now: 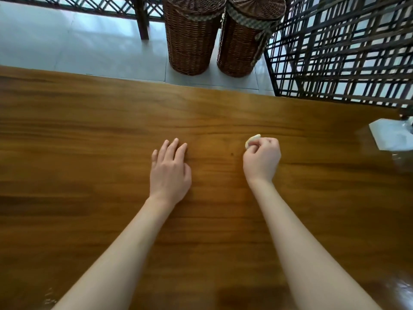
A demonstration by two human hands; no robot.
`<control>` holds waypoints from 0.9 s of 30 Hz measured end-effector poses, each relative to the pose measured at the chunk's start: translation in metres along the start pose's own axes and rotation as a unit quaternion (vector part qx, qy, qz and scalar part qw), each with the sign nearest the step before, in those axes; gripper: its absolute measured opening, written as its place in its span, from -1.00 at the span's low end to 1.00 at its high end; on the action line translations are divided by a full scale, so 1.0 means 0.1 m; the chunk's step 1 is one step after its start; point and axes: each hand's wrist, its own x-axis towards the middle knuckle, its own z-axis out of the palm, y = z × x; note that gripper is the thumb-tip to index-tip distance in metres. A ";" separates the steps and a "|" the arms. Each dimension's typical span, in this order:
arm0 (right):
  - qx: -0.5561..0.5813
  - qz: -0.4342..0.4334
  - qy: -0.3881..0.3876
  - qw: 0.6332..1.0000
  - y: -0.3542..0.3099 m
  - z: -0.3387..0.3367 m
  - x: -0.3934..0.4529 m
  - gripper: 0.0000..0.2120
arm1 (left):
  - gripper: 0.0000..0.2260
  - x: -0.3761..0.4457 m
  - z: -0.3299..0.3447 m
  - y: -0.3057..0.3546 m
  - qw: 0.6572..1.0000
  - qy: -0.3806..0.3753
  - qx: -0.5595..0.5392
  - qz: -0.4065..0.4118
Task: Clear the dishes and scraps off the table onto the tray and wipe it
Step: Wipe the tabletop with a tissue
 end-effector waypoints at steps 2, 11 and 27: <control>-0.026 -0.027 -0.010 0.999 0.01 0.07 0.09 -0.83 | -0.57 -0.01 0.04 0.00 1.000 0.008 0.004 -0.002; -0.037 -0.058 -0.025 0.997 -0.12 0.27 -0.17 -0.78 | -0.58 0.01 0.06 0.03 1.000 0.019 0.011 -0.014; -0.080 -0.276 -0.174 0.942 0.17 -0.08 -0.40 -0.78 | -0.59 -0.01 0.04 0.05 1.000 0.017 -0.010 -0.013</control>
